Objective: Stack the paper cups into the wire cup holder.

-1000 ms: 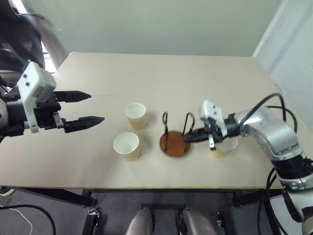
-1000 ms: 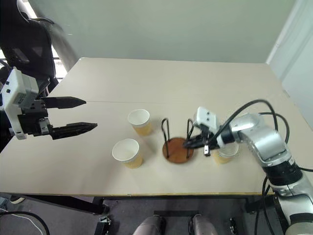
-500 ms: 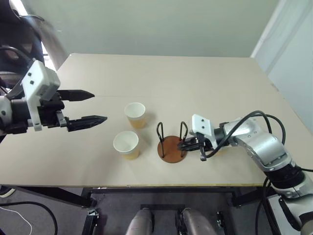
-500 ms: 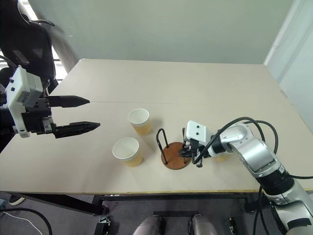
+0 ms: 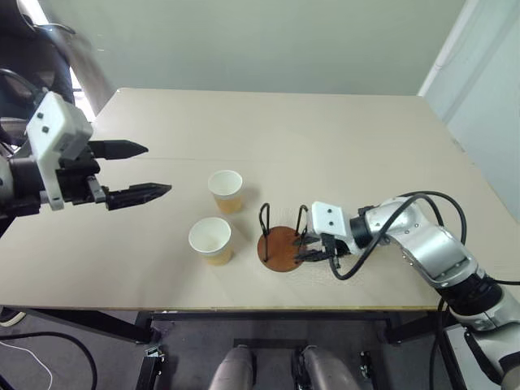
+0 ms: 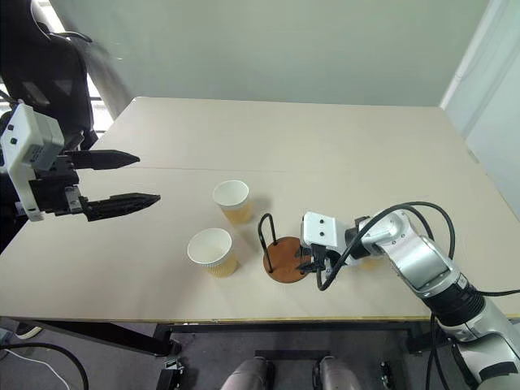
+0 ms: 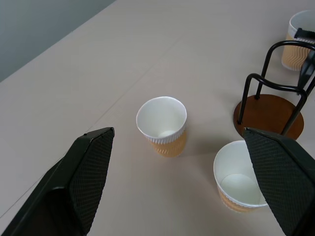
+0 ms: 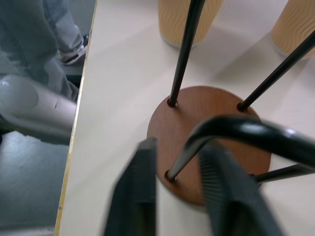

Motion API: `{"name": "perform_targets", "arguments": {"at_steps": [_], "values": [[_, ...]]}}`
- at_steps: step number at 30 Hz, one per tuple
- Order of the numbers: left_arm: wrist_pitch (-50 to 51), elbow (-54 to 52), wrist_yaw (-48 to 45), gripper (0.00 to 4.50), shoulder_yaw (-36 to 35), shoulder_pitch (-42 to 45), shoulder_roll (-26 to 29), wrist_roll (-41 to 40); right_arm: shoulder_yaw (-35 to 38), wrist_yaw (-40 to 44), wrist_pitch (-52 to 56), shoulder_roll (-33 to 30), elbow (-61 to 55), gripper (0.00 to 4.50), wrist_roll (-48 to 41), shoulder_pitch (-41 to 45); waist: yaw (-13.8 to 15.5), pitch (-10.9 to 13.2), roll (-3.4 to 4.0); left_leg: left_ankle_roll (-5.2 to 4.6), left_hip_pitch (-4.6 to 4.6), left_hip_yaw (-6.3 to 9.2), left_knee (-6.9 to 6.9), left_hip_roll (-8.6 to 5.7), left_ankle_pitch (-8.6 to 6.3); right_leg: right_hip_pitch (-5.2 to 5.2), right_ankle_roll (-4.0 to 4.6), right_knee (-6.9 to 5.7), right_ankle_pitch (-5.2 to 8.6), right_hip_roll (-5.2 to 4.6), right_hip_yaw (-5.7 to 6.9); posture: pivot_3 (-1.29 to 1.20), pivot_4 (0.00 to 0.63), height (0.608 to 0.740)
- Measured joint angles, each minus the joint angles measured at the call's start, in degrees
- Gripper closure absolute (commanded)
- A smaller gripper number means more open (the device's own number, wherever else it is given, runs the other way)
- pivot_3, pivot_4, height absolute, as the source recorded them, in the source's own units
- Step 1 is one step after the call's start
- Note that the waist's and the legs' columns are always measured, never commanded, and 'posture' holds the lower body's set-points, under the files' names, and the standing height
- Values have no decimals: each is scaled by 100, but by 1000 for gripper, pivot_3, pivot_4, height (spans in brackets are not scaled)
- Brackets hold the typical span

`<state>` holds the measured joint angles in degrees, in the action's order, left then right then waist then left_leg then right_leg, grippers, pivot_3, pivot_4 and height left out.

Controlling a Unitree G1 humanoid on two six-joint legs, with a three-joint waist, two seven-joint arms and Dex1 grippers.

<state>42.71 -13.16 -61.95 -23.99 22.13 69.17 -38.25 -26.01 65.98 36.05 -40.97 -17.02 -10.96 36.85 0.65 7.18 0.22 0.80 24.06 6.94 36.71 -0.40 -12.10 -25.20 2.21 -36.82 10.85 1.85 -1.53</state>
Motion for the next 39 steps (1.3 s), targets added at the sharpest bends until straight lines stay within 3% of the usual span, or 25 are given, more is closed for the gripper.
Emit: {"name": "perform_targets", "arguments": {"at_steps": [6, 7, 14, 22, 26, 28, 33, 39], "values": [[-26, 93, -2, 0, 83, 131, -2, 13, 1, 160, -219, -53, 254, 176, 97, 5, 3, 0, 0, 0, 0, 0, -1, 1, 0, 0, 0, 1, 0, 0, 0, 0, 150, 740], [-35, 105, -6, 0, 118, 149, -2, 13, 1, 330, -253, -192, 258, 45, 70, 9, 10, 0, 0, 0, 4, 0, -1, 0, 0, 0, 0, 3, 0, 0, 0, 0, 150, 740], [-128, 219, -19, 0, 259, 246, -12, 61, 505, 1481, -478, -1396, -152, 45, -329, 341, 18, 0, -7, 5, 10, -1, -4, 0, -5, -1, -2, 16, 5, 1, 0, 0, 150, 740], [-288, 419, -64, 0, 597, 497, -179, 129, 1342, 1986, -726, -2032, -50, 45, -610, 1212, 19, 0, -11, 1, 8, 1, -10, 0, -4, 0, -8, 12, 18, 3, -1, 0, 150, 740], [-184, 342, -177, 0, 717, 774, -293, -78, 1539, 2085, -1162, -2747, 271, 45, -295, 648, 111, -8, -32, -4, 13, 4, 0, -2, -17, 5, -25, 15, 17, 2, -3, 0, 150, 740], [54, 34, -322, 0, 769, 884, -292, -429, 1561, 2063, -1373, -3015, 487, 45, -55, 67, 127, -6, -32, -5, 19, 0, 13, -2, -30, 6, -79, 18, -16, 1, -5, 0, 150, 740], [737, -810, -818, 0, 795, 1001, -62, -1499, 1573, 1958, -1444, -3031, 441, 45, 68, -430, 27, 0, -22, 1, 8, -26, 21, 3, -48, 13, -97, 18, -15, 3, -10, 0, 150, 740], [665, -862, -890, 0, 894, 633, 94, -1225, 1559, 1845, -1477, -2857, 419, 45, 273, -346, -24, 6, -20, -17, -13, -19, 29, 9, -29, 35, -141, 14, 19, 9, -17, 0, 150, 740]]}}
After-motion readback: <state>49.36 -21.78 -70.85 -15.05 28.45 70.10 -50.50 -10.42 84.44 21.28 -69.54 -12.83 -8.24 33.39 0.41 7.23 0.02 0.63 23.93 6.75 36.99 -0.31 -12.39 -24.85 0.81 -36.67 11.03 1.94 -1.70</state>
